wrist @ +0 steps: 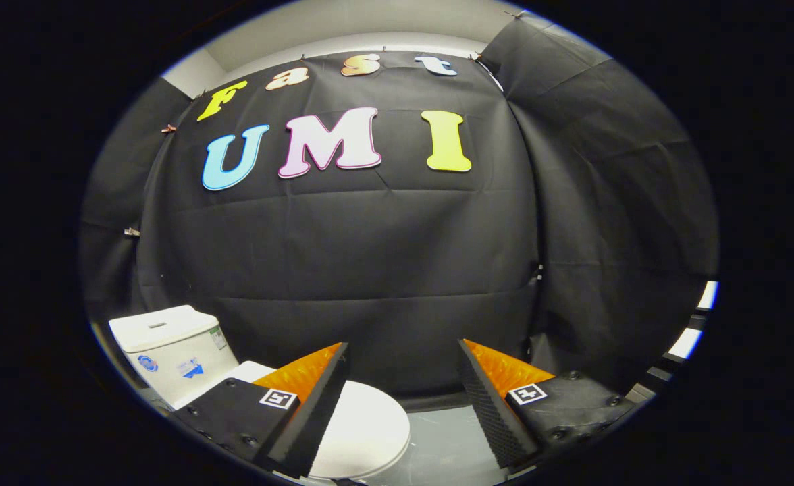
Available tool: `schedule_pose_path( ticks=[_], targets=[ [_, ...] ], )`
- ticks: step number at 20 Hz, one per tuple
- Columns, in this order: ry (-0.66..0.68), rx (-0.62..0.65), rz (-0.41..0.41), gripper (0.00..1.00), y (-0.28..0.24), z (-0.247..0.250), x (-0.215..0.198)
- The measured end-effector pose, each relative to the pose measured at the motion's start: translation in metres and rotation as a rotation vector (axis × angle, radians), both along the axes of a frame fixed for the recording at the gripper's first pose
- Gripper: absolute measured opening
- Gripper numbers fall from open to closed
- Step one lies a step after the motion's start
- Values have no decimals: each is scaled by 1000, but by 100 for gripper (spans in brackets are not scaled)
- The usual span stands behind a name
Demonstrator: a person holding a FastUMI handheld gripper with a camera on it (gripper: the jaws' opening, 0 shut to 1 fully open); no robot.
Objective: Open the toilet lid.
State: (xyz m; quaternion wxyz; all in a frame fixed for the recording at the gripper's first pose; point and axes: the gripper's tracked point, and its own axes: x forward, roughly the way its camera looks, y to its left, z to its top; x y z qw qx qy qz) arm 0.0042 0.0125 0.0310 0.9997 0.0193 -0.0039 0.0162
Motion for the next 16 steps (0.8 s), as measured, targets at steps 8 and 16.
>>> schedule_pose_path(
  ticks=[8,16],
  targets=[
    [115,27,25,98,-6,-57,-16],
    [272,87,43,98,1,-133,-31]
  ],
)
